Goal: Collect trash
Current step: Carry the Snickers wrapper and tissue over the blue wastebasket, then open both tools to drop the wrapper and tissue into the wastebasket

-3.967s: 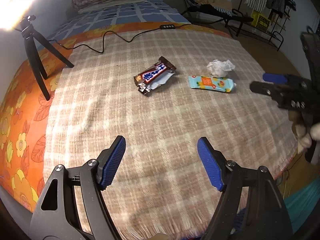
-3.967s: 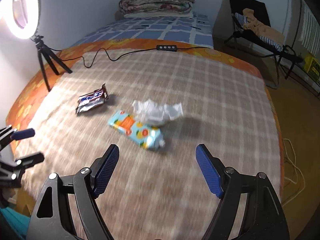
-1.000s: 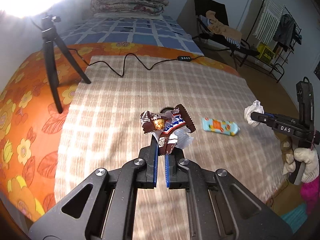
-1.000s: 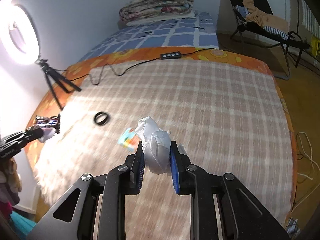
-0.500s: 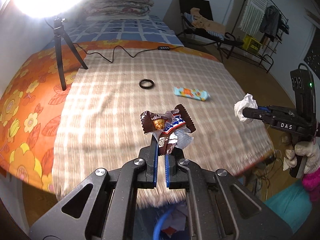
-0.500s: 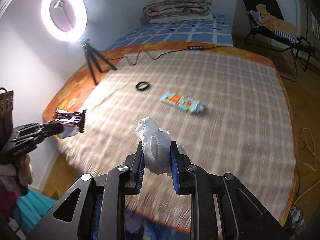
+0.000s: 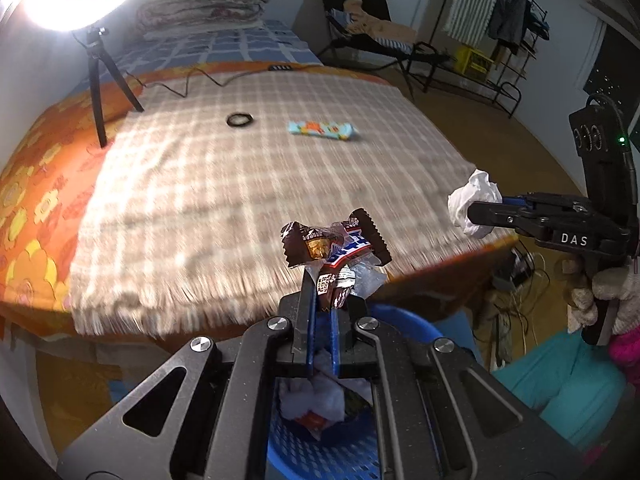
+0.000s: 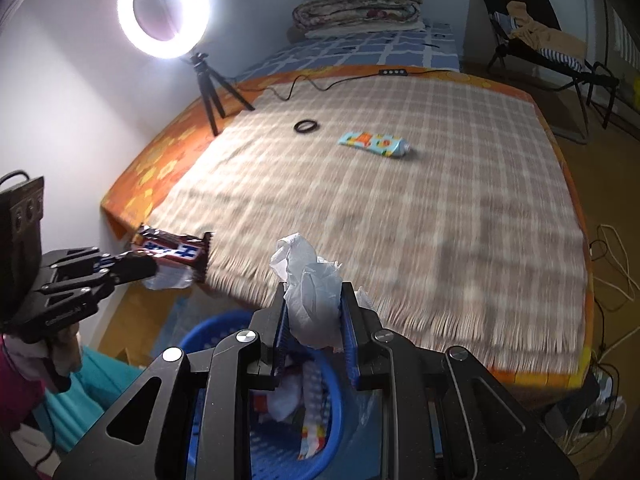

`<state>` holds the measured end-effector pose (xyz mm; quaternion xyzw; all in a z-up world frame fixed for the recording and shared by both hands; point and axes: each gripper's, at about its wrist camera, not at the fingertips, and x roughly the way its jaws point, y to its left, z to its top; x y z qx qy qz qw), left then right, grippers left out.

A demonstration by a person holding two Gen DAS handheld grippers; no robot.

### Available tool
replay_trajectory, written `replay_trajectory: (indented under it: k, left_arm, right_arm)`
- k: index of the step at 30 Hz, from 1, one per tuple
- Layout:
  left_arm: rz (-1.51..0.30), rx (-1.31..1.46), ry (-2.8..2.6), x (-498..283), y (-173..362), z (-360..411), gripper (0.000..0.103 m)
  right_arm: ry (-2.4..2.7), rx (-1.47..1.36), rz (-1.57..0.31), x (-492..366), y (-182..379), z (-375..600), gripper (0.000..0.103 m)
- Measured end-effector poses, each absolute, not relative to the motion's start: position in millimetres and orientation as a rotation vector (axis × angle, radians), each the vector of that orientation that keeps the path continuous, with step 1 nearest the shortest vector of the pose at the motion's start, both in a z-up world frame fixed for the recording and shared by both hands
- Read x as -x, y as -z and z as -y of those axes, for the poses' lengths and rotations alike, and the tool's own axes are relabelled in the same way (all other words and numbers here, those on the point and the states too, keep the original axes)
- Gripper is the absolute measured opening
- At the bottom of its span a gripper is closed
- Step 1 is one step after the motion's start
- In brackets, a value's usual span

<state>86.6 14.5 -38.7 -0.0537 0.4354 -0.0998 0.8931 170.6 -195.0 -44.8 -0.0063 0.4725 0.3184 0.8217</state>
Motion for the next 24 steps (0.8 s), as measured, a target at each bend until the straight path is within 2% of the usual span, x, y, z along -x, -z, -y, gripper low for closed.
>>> replay_trajectory:
  k: [24]
  left_arm:
    - [-1.165, 0.083, 0.235, -34.0, 137.1, 15.0, 0.003]
  right_arm:
    - [-0.751, 0.144, -1.146, -93.0, 114.8, 165.0, 0.022]
